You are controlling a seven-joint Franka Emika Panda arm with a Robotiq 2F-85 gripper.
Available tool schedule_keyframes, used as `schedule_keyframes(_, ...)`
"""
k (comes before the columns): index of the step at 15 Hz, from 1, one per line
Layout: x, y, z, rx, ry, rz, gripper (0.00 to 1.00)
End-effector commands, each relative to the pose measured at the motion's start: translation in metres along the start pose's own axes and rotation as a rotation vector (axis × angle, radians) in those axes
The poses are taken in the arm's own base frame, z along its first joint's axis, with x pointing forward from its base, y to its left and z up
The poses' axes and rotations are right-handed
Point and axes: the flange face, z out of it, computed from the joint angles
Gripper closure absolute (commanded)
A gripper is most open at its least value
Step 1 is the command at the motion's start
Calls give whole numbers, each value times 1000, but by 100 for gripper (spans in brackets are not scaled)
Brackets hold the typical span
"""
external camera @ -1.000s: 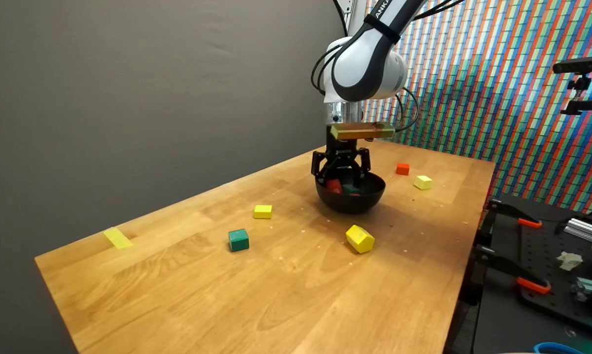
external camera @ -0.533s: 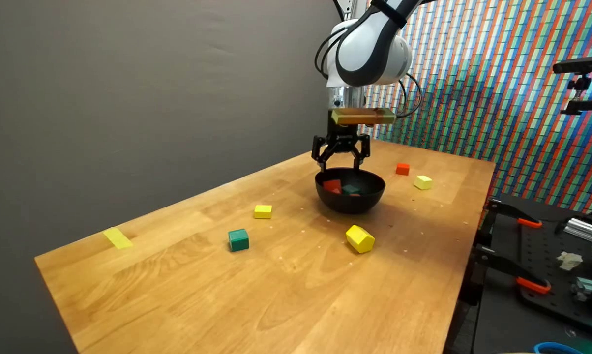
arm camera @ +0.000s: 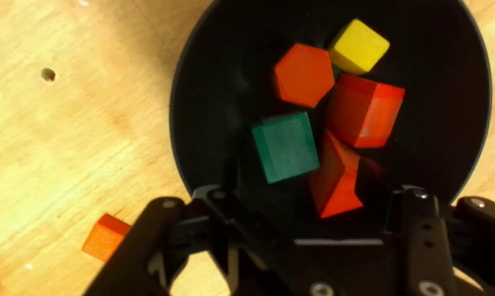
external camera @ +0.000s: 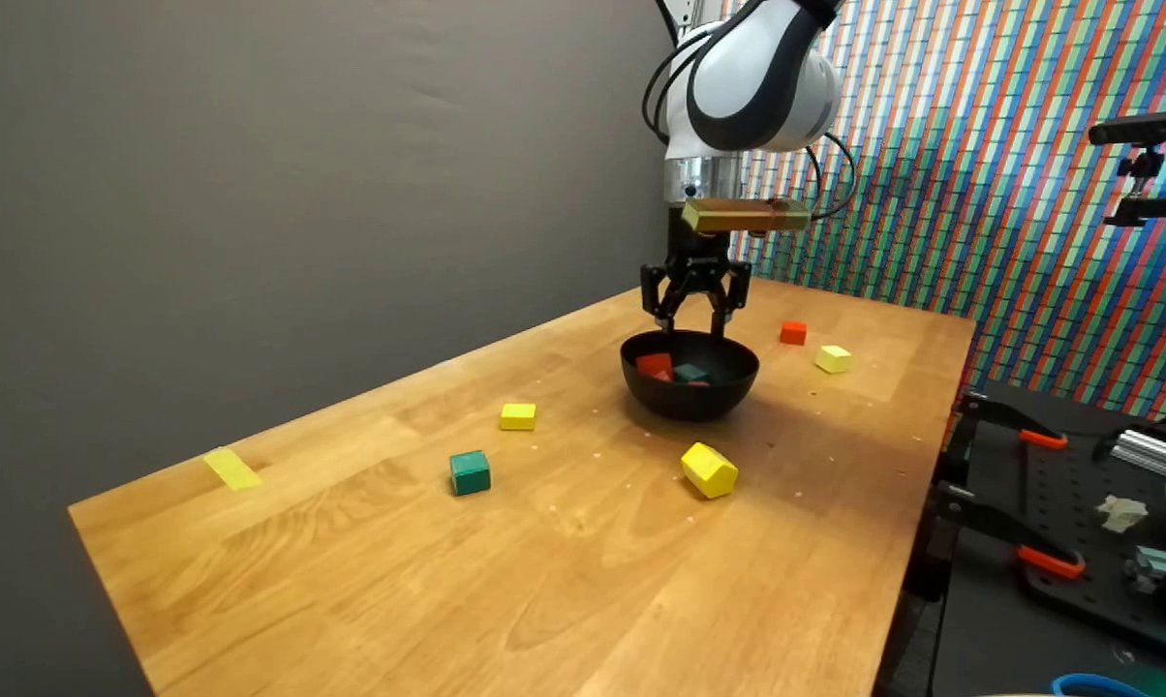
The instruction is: Remove the objects from the bowl and place them on the table one by one
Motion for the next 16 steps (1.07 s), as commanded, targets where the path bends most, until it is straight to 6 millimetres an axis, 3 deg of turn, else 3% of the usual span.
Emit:
schedule_keyframes(1,-28,14,-22,7,-34,-96,5)
schedule_keyframes(2,-32,14,-22,6,-43,-115,0)
schedule_keyframes(5,-37,13,-14,-7,-62,-155,0)
schedule_keyframes(7,-36,9,-5,-14,-70,-174,6)
schedule_keyframes(10,-35,6,3,-15,-79,-196,28)
schedule_keyframes(11,-35,5,5,-15,-81,-201,30)
schedule_keyframes(16,-33,0,17,-24,-103,-229,22)
